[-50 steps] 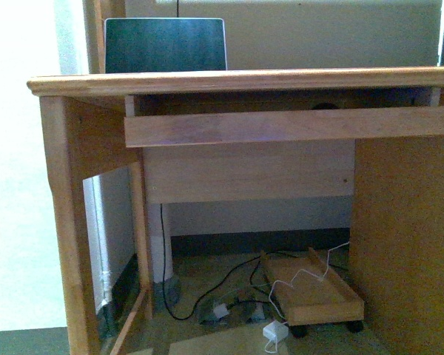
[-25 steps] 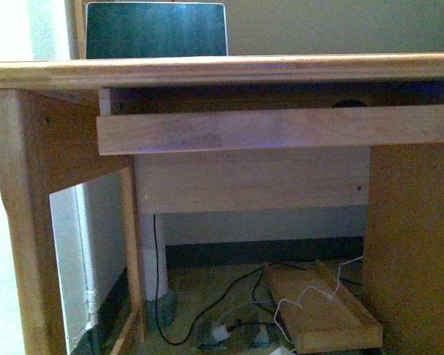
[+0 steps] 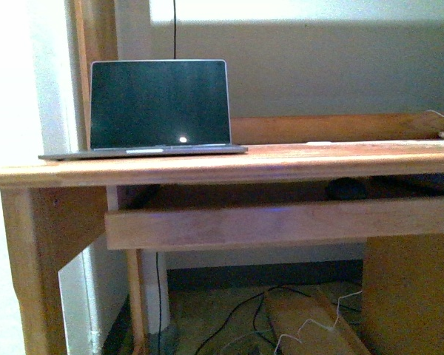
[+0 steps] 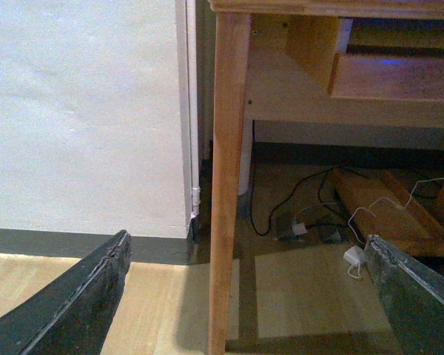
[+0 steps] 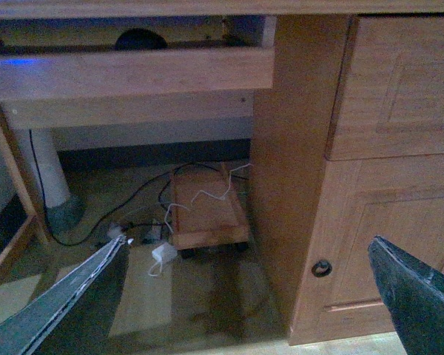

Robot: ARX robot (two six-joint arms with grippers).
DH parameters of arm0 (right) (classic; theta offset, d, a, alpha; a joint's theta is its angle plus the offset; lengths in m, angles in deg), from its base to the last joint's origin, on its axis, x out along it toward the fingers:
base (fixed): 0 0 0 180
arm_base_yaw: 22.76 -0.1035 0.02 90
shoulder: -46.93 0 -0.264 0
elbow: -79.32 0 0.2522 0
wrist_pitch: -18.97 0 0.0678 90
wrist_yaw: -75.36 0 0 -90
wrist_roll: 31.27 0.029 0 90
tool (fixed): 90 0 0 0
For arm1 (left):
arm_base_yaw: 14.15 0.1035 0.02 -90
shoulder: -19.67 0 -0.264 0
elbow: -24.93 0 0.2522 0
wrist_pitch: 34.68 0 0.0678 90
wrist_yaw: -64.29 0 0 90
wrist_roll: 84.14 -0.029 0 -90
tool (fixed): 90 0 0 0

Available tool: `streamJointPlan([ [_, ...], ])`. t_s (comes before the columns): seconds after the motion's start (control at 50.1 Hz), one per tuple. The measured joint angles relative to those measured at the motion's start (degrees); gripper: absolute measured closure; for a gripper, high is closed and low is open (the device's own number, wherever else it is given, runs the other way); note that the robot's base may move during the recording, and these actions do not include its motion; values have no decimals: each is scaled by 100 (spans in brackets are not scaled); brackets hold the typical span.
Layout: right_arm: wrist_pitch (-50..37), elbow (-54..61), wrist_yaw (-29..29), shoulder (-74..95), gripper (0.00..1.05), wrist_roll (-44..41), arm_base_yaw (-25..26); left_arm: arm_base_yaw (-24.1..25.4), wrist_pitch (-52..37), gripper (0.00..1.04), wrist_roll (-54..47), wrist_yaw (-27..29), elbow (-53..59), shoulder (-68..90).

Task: Place mouse

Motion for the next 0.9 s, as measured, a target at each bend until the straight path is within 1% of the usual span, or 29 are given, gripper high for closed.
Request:
streamJointPlan([
  [0.379, 0, 0, 0, 0, 7, 0, 0, -2, 7, 8, 13, 0, -2, 7],
  [0.399, 0, 0, 0, 0, 7, 0, 0, -2, 146, 8, 87, 0, -50, 72],
  [0.439, 0, 0, 0, 0, 7, 0, 0, -48, 782, 8, 450, -2, -328, 481],
  [0.459, 0, 0, 0, 0, 7, 0, 0, -50, 892, 8, 538, -28, -404, 710],
  [0.519, 0, 0, 2, 0, 7, 0, 0, -26, 789, 8, 625, -214, -507, 1388],
  [0.578, 0, 0, 0, 0, 7, 0, 0, 28, 466, 8, 605, -391, -549, 1932],
  [0.698, 0, 0, 2, 0, 7, 0, 0, 195, -645, 8, 133, -793, -671, 3220],
  [0.758, 0, 0, 0, 0, 7, 0, 0, 293, -1523, 8, -446, -935, -820, 4177],
  [0.798, 0, 0, 0, 0, 7, 0, 0, 352, -2302, 8, -1110, -953, -1025, 5034],
  [0.818, 0, 0, 0, 0, 7, 0, 0, 367, -2568, 8, -1279, -970, -1104, 5322],
  [0.898, 0, 0, 2, 0, 7, 0, 0, 345, -3735, 8, -2581, -990, -1552, 6701],
])
